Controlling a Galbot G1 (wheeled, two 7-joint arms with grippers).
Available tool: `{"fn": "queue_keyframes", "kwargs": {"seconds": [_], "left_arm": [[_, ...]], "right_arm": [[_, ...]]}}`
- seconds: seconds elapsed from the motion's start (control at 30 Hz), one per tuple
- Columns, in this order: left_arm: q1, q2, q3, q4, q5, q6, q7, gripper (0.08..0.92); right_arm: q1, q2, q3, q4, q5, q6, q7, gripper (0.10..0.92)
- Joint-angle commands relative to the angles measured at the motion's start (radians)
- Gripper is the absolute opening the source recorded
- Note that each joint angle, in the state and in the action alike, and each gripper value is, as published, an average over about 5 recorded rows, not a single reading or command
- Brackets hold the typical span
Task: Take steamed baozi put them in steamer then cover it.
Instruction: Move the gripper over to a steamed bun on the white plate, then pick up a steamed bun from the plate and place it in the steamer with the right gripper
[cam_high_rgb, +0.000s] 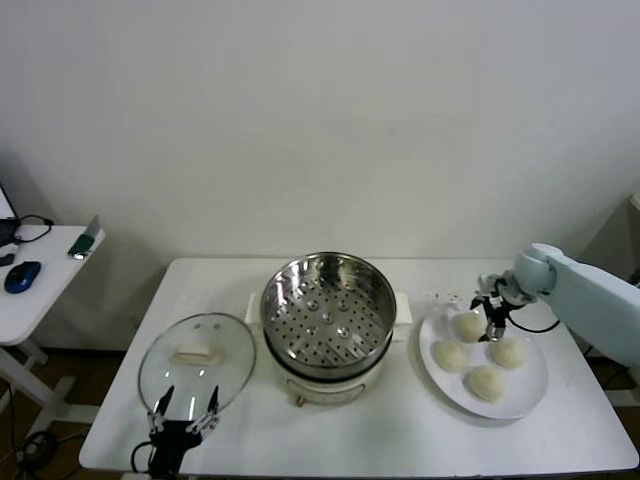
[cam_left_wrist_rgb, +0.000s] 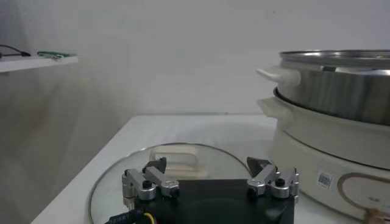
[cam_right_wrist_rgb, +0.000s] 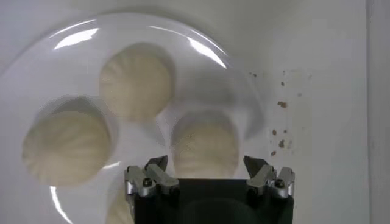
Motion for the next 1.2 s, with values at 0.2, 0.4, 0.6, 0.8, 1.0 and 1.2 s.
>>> {"fn": "queue_keyframes", "kwargs": {"seconds": [0.2,0.4,0.6,0.8,1.0,1.2], "left_arm": [[-0.005,0.001,0.000,0.003,0.000,0.001,-0.001,0.823],[-0.007,0.001,-0.001,0.002,-0.001,0.000,-0.002,0.823],[-0.008,-0.003,0.000,0.004,-0.001,-0.001,-0.004,0.823],[-0.011,-0.005,0.003,0.004,0.000,0.000,-0.005,0.823],[-0.011,-0.001,0.004,0.005,-0.001,-0.001,-0.005,0.823],[-0.014,0.006,0.009,0.009,-0.001,0.001,-0.004,0.823]], "right_arm": [[-0.028,0.032,0.032,-0.030,0.003,-0.009,0.005,0.746],[-0.013,0.017,0.013,-0.008,0.016,-0.014,-0.005,0.690],[0.111,-0.015,-0.081,0.057,0.075,0.000,-0.022,0.671],[0.366,-0.045,-0.295,0.182,0.159,0.051,-0.051,0.667],[0.698,0.015,-0.527,0.309,0.294,0.154,-0.057,0.670],[0.947,0.156,-0.637,0.421,0.299,0.348,-0.055,0.670]]}}
